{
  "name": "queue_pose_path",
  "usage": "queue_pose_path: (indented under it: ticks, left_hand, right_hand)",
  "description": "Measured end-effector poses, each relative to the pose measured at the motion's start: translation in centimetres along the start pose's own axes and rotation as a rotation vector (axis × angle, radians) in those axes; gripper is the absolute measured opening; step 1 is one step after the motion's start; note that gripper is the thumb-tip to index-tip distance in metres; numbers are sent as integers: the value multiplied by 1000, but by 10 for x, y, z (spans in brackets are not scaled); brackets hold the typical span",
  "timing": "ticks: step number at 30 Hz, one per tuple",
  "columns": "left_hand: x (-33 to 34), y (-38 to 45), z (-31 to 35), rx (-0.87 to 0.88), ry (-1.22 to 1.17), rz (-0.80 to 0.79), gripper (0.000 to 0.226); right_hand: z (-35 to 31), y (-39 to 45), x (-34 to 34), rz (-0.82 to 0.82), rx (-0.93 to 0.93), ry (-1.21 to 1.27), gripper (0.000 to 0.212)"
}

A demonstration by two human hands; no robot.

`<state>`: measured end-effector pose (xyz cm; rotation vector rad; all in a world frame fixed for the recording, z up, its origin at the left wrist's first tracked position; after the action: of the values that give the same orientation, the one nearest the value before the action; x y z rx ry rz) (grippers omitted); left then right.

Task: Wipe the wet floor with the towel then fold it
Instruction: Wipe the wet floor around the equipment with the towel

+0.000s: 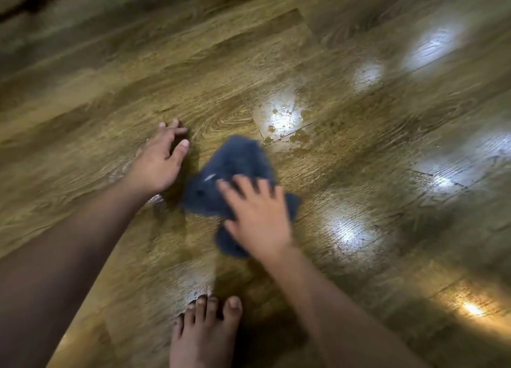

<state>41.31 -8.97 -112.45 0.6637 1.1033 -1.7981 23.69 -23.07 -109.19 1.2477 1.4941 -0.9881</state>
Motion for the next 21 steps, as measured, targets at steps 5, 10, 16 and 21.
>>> queue_pose_path:
  ticks: [5, 10, 16, 21]
  left_hand:
    - [-2, -5, 0, -35, 130, -20, 50]
    - [1, -13, 7, -76, 129, 13, 53]
    - [4, -14, 15, -76, 159, 64, 53]
    - [-7, -5, 10, -170, -17, 69, 53]
  right_hand:
    - [173, -101, -42, 65, 543, -61, 75]
    - [242, -158, -63, 166, 939, -76, 63]
    - [169, -83, -47, 185, 1062, -103, 69]
    - [2, 41, -1, -12, 497, 18, 66]
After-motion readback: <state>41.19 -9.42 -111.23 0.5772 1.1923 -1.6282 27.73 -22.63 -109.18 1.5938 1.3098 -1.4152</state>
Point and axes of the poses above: each hand's wrist, its own y-axis towards the middle knuckle, its own x-axis out of the palm, z = x × y, the point moved 8 cm from there along y, towards the middle knuckle, and after that the axes turned 14 degrees about -x, right-handed, at the moved point
